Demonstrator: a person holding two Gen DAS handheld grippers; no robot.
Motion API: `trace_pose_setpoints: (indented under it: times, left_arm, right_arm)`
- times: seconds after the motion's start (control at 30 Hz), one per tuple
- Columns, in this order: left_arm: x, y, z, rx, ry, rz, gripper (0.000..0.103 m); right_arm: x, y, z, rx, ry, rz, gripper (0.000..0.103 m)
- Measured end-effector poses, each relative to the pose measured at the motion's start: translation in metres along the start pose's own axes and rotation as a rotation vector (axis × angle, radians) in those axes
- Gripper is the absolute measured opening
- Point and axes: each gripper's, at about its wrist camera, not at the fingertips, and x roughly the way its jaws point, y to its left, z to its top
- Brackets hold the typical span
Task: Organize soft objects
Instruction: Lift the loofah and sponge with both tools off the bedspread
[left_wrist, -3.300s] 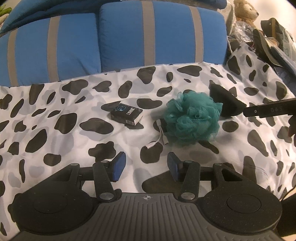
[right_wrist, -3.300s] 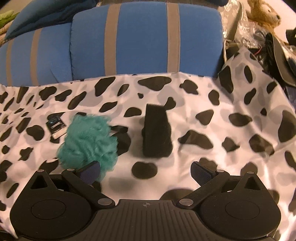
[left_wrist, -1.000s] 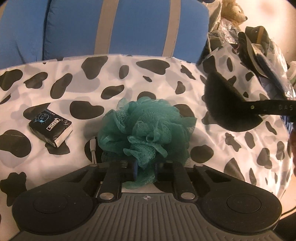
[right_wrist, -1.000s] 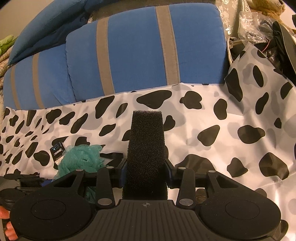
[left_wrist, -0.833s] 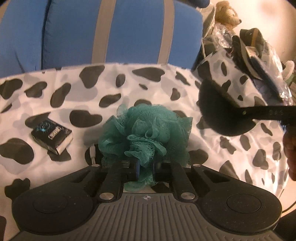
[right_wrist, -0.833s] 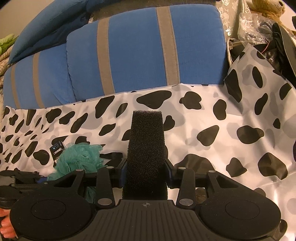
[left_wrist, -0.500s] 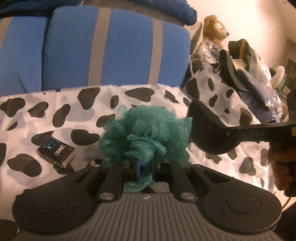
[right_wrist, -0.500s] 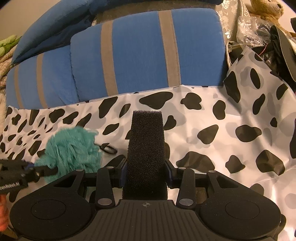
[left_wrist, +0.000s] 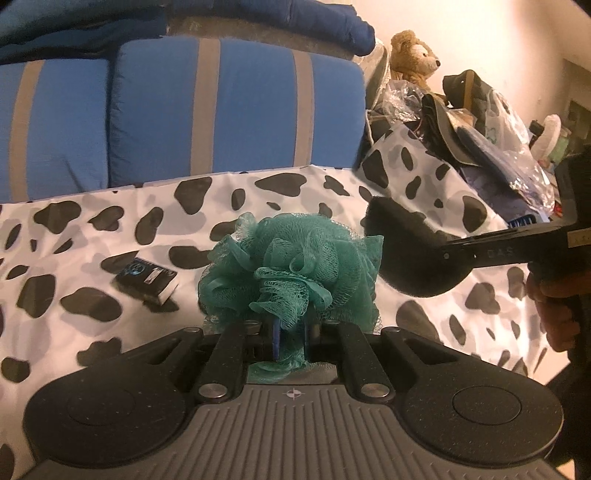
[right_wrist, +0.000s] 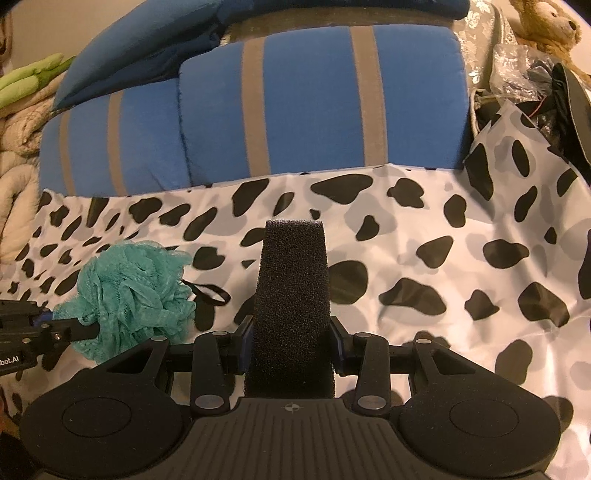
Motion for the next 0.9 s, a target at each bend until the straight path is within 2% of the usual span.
trace_pose_setpoints:
  times: [0.33, 0.9]
  left_arm:
    - [-0.039, -0.006, -0.025, -0.009, 0.015, 0.03, 0.011]
    - [-0.094, -0.016, -0.065, -0.086, 0.062, 0.067, 0.011]
  right_arm:
    - [-0.017, 0.026, -0.02, -0.037, 0.024, 0.043, 0.043]
    - [-0.057, 0.065, -0.059, -0.107, 0.074, 0.113, 0.043]
